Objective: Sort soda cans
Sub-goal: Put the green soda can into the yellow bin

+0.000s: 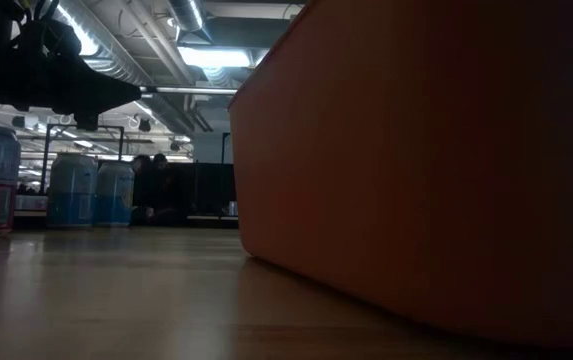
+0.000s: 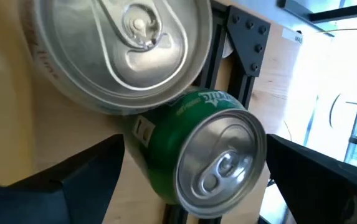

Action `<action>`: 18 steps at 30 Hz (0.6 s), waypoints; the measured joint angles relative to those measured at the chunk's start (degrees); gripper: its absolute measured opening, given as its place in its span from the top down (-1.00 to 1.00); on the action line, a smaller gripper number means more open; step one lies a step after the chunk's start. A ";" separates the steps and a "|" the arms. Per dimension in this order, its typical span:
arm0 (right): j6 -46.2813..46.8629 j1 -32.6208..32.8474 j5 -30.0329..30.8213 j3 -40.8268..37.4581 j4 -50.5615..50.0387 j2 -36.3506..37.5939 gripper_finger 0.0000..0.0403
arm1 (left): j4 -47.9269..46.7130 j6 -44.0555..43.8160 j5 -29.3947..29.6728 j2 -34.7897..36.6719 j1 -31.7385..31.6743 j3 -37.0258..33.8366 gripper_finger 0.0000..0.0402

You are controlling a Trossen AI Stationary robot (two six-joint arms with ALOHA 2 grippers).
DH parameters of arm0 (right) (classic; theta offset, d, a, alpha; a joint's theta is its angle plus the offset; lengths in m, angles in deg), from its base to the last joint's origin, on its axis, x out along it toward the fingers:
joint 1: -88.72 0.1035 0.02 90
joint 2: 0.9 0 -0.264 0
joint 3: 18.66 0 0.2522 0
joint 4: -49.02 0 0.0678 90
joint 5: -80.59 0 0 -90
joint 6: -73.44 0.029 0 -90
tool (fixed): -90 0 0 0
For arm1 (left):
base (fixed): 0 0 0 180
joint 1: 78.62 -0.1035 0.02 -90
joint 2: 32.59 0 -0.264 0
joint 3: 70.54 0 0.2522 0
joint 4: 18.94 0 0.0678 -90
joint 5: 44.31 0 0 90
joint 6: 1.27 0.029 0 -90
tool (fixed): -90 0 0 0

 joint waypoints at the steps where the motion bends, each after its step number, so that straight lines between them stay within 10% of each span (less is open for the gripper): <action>1: -0.22 -0.02 -0.22 0.00 -0.02 -0.36 -0.89 | 0.00 0.00 0.00 0.00 0.02 0.00 0.86; 18: -7.58 0.00 -13.39 0.00 1.94 -0.77 -0.87 | 0.04 0.17 0.00 0.02 0.01 0.02 0.86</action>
